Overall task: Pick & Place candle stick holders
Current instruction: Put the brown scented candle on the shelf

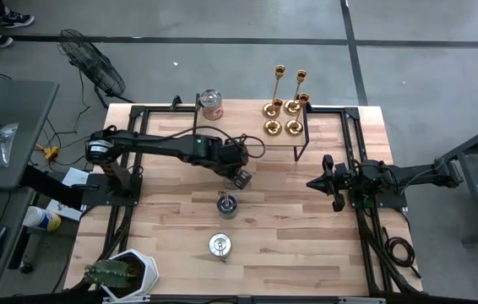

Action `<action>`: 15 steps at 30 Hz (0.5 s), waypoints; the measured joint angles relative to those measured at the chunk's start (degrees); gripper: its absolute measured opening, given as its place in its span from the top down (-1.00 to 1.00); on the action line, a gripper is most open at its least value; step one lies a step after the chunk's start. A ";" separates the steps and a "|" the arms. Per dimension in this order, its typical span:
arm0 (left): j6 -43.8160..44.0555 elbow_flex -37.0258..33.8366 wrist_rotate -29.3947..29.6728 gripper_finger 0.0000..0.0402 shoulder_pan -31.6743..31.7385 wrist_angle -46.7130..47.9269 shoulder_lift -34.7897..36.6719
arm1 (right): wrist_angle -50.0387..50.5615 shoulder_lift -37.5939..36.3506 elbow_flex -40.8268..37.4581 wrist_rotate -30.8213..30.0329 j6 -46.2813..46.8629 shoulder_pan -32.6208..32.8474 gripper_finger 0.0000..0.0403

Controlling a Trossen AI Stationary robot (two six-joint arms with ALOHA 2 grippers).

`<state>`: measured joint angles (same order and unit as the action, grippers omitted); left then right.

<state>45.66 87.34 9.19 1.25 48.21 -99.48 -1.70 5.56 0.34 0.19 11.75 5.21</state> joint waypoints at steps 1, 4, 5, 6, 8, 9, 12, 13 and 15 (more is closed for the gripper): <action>-1.64 0.01 0.75 1.00 -0.29 -0.09 0.61 | -0.08 0.04 0.00 0.00 0.00 0.01 0.98; -9.36 -0.07 2.23 1.00 -0.54 -2.90 1.96 | -0.12 0.38 -0.01 -0.11 0.00 -0.02 0.98; -12.42 -0.64 2.83 1.00 -0.63 -4.46 2.49 | -0.12 0.58 -0.01 -0.10 0.00 0.01 0.98; -14.87 -1.38 2.97 1.00 -0.70 -6.20 3.14 | -0.11 0.71 -0.01 -0.11 0.00 0.00 0.98; -18.42 -3.34 2.85 1.00 -1.04 -11.45 4.40 | 0.04 0.89 -0.01 0.01 0.00 0.01 0.98; -19.73 -4.65 2.27 1.00 -1.04 -13.90 5.10 | 0.02 1.08 0.00 -0.03 0.00 0.00 0.98; -22.06 -9.37 0.38 1.00 -1.04 -19.95 7.17 | 0.05 1.23 0.00 0.00 0.00 -0.01 0.98; -22.61 -11.03 0.16 1.00 -1.04 -21.63 7.73 | 0.05 1.20 0.00 -0.01 0.00 0.00 0.98; -24.25 -14.55 -0.43 1.00 -1.00 -23.85 9.20 | 0.05 1.22 0.00 -0.02 0.00 0.01 0.98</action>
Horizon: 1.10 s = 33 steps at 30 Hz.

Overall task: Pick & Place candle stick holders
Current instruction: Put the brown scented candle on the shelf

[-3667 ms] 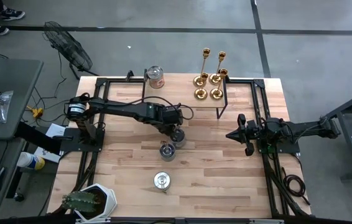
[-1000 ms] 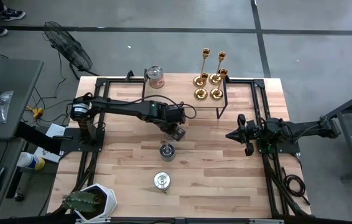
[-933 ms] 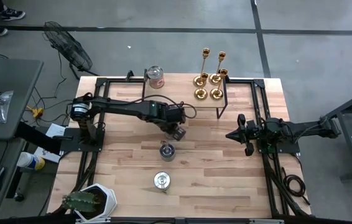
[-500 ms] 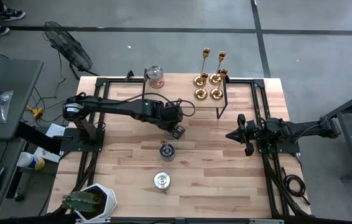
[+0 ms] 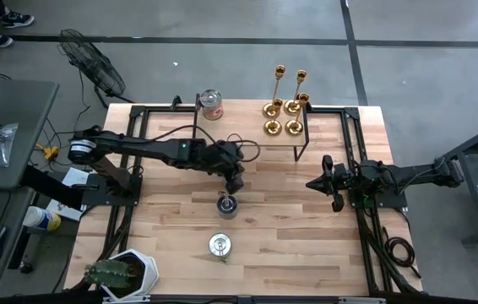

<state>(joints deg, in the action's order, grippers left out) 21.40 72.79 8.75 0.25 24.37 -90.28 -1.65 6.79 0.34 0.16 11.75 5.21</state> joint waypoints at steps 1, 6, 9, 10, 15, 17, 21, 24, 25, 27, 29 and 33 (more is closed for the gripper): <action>-0.83 -1.51 -0.04 1.00 0.00 -0.75 0.76 | 0.00 -0.02 0.00 0.00 0.00 -0.01 0.98; -3.15 -7.50 -0.56 1.00 0.11 -2.12 5.62 | 0.00 0.09 0.00 0.00 0.00 0.00 0.98; -2.38 -8.52 0.45 1.00 0.11 -1.17 7.11 | 0.00 0.13 0.00 0.00 0.00 0.00 0.98; -0.58 -8.48 1.19 1.00 0.12 -0.68 7.30 | -0.02 0.13 0.00 0.00 0.00 0.00 0.98; 5.37 -8.54 -2.76 0.79 1.36 1.49 7.43 | -0.08 0.35 0.00 0.00 0.00 -0.02 0.98; 7.08 -8.52 -4.87 0.62 1.87 1.59 7.43 | -0.11 0.35 0.00 0.00 0.00 0.00 0.98; 10.22 -6.79 -6.86 0.20 2.89 5.48 7.41 | -0.13 0.35 0.00 0.00 0.00 0.00 0.98; 9.57 -2.94 -7.08 -0.09 3.59 11.34 6.07 | -0.13 0.37 0.00 -0.01 0.00 -0.02 0.98; 8.74 -1.73 -6.97 -0.19 3.65 13.17 5.39 | -0.13 0.37 0.00 0.00 0.00 -0.02 0.98; 7.37 0.84 -7.25 -0.35 3.56 15.36 3.70 | -0.13 0.37 0.00 0.00 0.00 0.00 0.98; 7.09 3.29 -9.10 -0.49 3.53 15.89 2.31 | -0.14 0.37 0.00 0.00 0.00 0.00 0.98; 9.09 6.16 -11.63 -0.70 3.52 17.70 -0.76 | -0.15 0.39 0.00 0.00 0.00 0.00 0.98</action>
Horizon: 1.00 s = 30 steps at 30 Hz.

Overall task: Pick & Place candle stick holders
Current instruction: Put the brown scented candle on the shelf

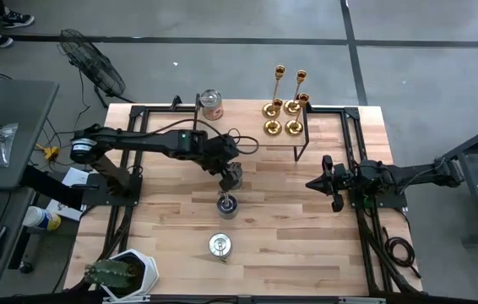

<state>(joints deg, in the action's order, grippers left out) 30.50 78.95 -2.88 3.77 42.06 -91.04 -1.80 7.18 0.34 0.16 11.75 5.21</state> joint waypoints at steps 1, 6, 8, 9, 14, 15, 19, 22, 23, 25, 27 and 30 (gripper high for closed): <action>1.37 0.27 0.37 -0.74 0.00 0.60 -0.56 | 0.02 0.00 0.00 0.00 0.00 0.00 0.98; 4.91 0.60 2.20 -0.89 0.37 0.13 -0.96 | 0.04 0.00 0.00 0.02 0.00 -0.01 0.98; 4.43 0.60 2.52 -0.94 0.42 0.62 -0.96 | 0.04 0.00 0.00 0.00 0.00 -0.02 0.98; 4.47 0.60 2.88 -0.95 0.40 0.74 -0.96 | 0.04 0.00 0.00 0.00 0.00 0.00 0.98; 2.39 0.60 0.65 -0.97 0.35 1.03 -0.96 | 0.04 0.00 0.00 0.02 0.00 0.00 0.98; 1.86 0.60 0.03 -0.97 0.35 0.51 -0.96 | 0.04 0.00 -0.01 0.02 0.00 0.00 0.98; 0.83 0.60 -1.90 -0.97 0.37 0.01 -0.96 | 0.04 0.00 0.00 0.01 0.00 0.00 0.98; 1.55 0.60 -2.01 -0.97 0.37 0.91 -0.96 | 0.02 0.00 0.00 0.01 0.00 -0.01 0.98; 2.57 0.60 -1.87 -0.97 0.37 1.91 -0.96 | 0.02 0.00 -0.01 0.00 0.00 0.00 0.98; 4.76 0.60 -0.35 -0.97 0.35 4.32 -1.15 | 0.02 0.00 0.00 0.00 0.00 -0.02 0.98; 6.04 0.76 1.63 -0.97 0.35 5.55 -2.41 | 0.02 0.00 0.00 0.00 0.00 -0.02 0.98; 8.38 2.90 3.00 -0.97 0.35 11.42 -4.68 | 0.01 0.00 -0.02 0.00 0.00 0.00 0.98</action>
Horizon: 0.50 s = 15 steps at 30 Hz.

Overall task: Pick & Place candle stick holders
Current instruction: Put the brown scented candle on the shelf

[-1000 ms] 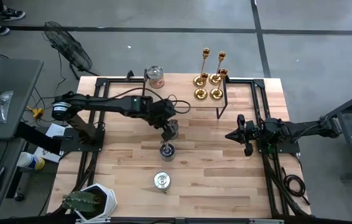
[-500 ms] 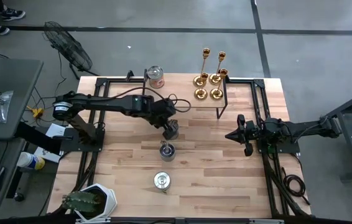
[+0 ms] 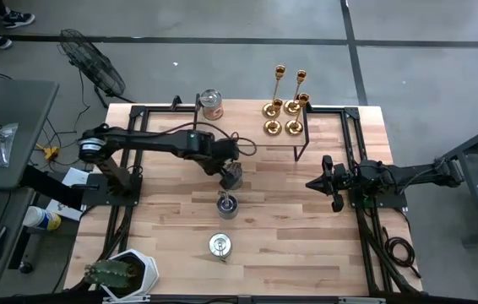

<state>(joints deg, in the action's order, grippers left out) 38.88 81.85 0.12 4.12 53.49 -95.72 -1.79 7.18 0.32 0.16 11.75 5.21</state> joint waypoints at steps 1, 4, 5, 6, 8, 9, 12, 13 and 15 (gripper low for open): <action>0.61 1.47 0.64 -0.97 0.00 0.50 -0.79 | -0.01 0.01 0.02 0.01 0.00 -0.02 0.98; 3.44 6.61 2.44 -0.97 0.00 5.71 -4.25 | 0.03 0.09 0.02 -0.04 0.00 0.00 0.98; 4.43 8.67 2.86 -0.97 0.00 6.81 -5.67 | 0.06 0.05 0.02 0.00 0.00 0.00 0.98; 5.17 10.78 3.63 -0.97 0.00 8.24 -7.24 | 0.00 0.12 0.02 -0.02 0.00 0.00 0.98; 6.35 14.72 5.05 -0.97 -0.02 11.67 -9.79 | 0.08 0.36 0.01 -0.05 0.00 -0.02 0.98; 6.68 16.38 5.72 -0.97 -0.02 13.67 -10.94 | 0.07 0.40 0.02 -0.01 0.00 -0.02 0.98; 8.19 20.21 6.93 -0.97 -0.07 17.14 -14.31 | 0.04 0.70 0.02 -0.09 0.00 -0.02 0.98; 9.08 20.94 6.97 -0.97 -0.14 18.16 -15.34 | 0.03 0.94 0.02 -0.09 -0.01 -0.02 0.98; 10.47 21.96 6.95 -0.97 -0.50 17.83 -16.68 | -0.02 1.06 0.02 -0.13 -0.01 -0.02 0.98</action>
<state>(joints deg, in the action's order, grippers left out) 49.35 103.81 7.08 3.62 71.31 -112.40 -1.81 8.24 0.34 0.03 11.74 5.19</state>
